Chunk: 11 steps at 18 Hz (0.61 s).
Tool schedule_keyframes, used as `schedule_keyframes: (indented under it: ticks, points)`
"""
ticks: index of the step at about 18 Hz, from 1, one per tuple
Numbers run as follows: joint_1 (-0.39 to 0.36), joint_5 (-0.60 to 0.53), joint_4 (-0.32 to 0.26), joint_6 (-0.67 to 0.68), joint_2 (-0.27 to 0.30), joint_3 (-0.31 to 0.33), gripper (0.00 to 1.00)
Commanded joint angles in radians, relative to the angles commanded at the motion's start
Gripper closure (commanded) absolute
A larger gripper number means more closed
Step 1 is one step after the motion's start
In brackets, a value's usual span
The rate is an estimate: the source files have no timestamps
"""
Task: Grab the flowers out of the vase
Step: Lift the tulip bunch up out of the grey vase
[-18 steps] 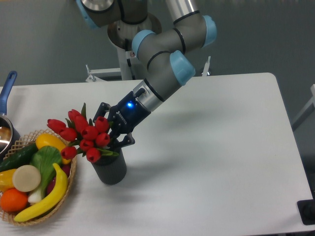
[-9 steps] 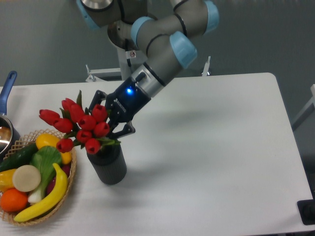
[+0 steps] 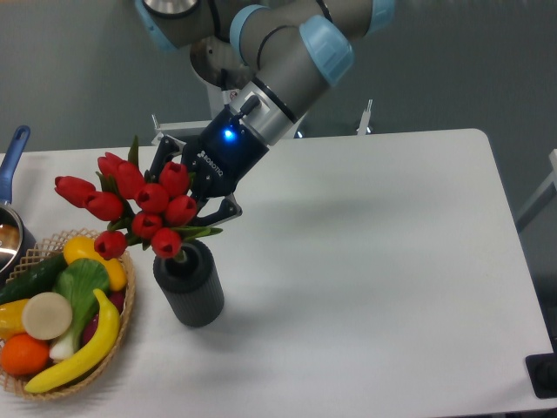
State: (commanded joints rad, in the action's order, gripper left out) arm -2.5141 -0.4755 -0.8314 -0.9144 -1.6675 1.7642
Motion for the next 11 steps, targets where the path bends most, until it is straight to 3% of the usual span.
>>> schedule_keyframes:
  ticks: [11]
  points:
    - [-0.097, 0.003, 0.000, 0.126, 0.002, -0.124, 0.59]
